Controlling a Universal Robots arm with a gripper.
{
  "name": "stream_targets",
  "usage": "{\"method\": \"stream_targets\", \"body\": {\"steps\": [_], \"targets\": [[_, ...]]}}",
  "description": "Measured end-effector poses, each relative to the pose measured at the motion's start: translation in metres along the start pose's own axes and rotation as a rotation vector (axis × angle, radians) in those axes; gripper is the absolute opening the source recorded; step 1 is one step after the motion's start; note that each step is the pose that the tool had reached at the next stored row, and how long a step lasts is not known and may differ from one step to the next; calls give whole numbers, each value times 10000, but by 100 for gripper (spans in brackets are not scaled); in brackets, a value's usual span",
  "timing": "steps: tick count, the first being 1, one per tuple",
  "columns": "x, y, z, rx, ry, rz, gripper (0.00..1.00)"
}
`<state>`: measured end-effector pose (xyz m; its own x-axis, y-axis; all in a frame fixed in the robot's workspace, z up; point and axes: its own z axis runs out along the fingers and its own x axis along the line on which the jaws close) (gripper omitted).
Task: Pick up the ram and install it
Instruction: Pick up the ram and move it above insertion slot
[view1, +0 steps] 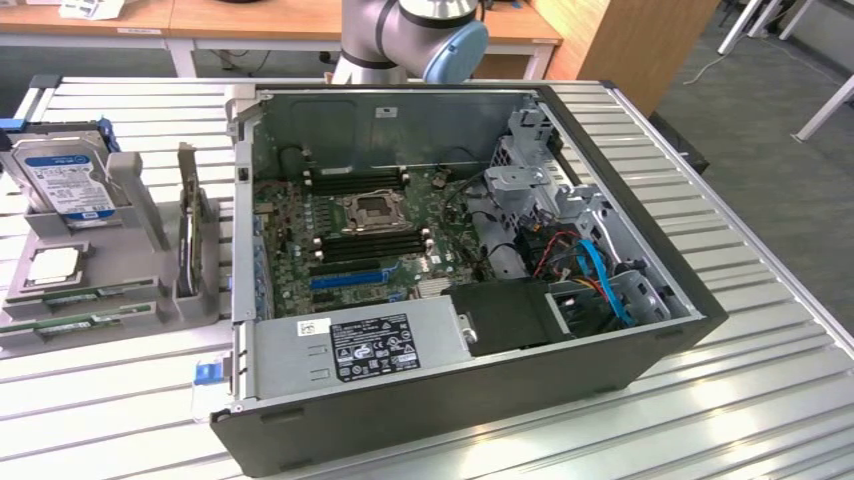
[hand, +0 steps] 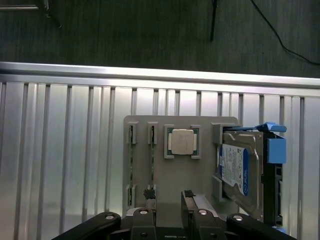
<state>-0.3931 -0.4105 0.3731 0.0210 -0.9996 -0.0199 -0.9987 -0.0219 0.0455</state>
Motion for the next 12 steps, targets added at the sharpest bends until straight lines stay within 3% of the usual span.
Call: {"method": "stream_targets", "body": {"steps": [3, 12], "targets": [[2, -6, 125, -1, 1, 0, 33], [3, -8, 180, 0, 1, 0, 33]]}}
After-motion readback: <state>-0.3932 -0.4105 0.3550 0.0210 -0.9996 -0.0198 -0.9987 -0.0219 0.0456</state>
